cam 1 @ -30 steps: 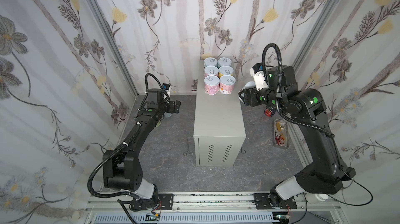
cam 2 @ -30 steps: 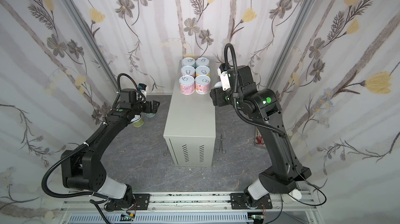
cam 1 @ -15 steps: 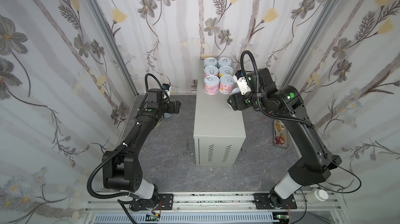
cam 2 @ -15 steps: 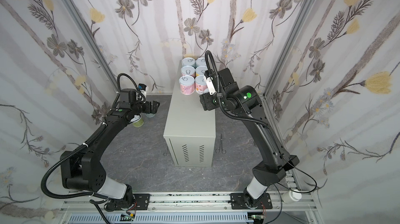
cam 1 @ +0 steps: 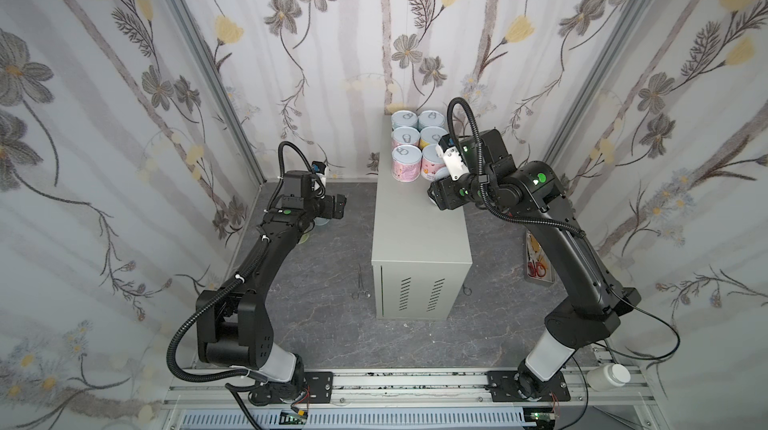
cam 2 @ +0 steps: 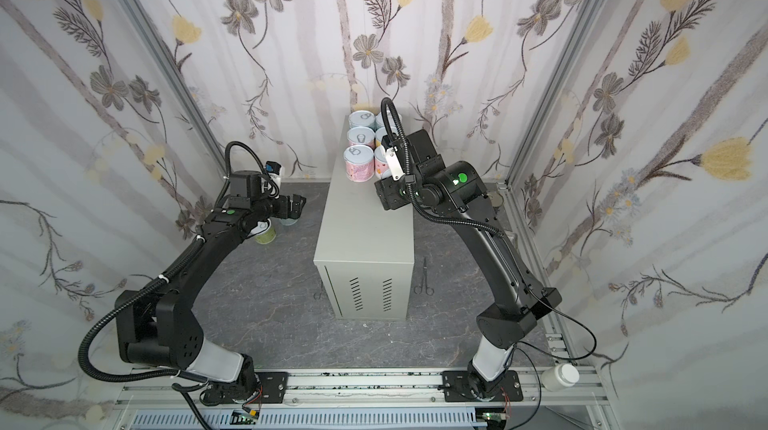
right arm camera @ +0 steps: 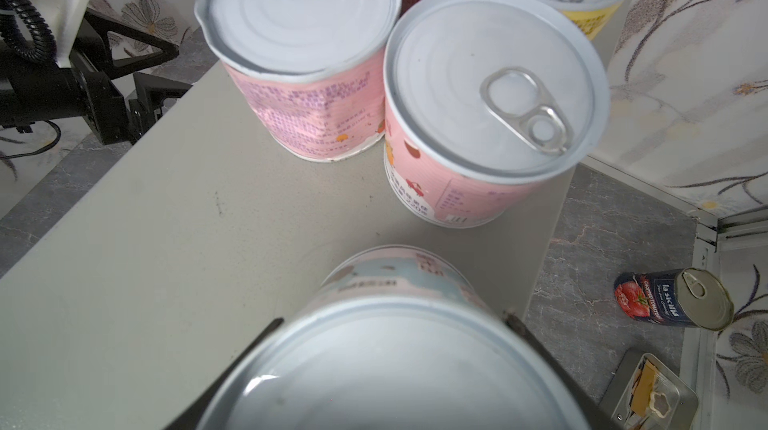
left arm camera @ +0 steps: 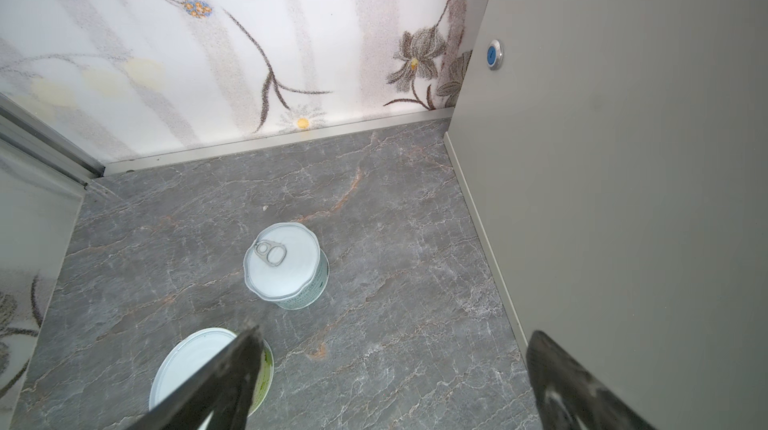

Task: Place and organize the canned foods onto the counter
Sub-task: 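Carry the white-lidded teal can with the right gripper onto the cabinet top, then lower the teal can in front of the pink cans with the right gripper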

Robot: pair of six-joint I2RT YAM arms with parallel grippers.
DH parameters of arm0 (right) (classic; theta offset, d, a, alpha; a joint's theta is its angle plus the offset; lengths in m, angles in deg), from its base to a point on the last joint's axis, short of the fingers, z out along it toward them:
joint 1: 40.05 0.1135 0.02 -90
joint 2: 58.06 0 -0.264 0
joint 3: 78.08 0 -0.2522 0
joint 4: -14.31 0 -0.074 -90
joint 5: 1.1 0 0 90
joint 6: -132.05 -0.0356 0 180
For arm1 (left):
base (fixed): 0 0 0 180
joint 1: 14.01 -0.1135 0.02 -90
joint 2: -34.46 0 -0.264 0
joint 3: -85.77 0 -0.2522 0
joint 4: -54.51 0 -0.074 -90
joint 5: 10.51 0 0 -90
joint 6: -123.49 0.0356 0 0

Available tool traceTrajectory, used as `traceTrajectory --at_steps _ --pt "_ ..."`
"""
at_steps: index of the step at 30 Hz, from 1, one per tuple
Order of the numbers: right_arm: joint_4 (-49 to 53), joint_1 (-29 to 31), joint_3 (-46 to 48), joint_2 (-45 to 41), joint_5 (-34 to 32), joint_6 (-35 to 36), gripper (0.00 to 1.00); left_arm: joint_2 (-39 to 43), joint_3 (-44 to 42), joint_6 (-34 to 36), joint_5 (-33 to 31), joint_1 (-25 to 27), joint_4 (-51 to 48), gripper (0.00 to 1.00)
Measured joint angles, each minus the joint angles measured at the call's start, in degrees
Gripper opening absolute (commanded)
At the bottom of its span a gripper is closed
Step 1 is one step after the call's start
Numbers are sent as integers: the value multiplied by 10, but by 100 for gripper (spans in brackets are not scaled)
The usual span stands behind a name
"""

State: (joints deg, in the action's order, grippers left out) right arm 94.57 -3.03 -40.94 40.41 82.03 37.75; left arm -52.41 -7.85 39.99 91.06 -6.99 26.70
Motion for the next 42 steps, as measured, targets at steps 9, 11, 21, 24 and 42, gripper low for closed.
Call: traceTrajectory --at_steps 9,11,21,24,42 --pt "-10 1 0 4 0 3 69 -2 0 2 0 0 -3 100" --pt "-10 1 0 4 0 4 73 -3 0 2 0 0 -4 100" --pt "-17 1 11 -5 10 10 89 -3 0 2 -7 1 -4 100" --pt "-30 1 32 -23 10 14 90 -3 0 2 -9 0 -4 100" --pt "-362 1 500 -345 25 33 91 -8 -1 6 -4 1 -7 100"
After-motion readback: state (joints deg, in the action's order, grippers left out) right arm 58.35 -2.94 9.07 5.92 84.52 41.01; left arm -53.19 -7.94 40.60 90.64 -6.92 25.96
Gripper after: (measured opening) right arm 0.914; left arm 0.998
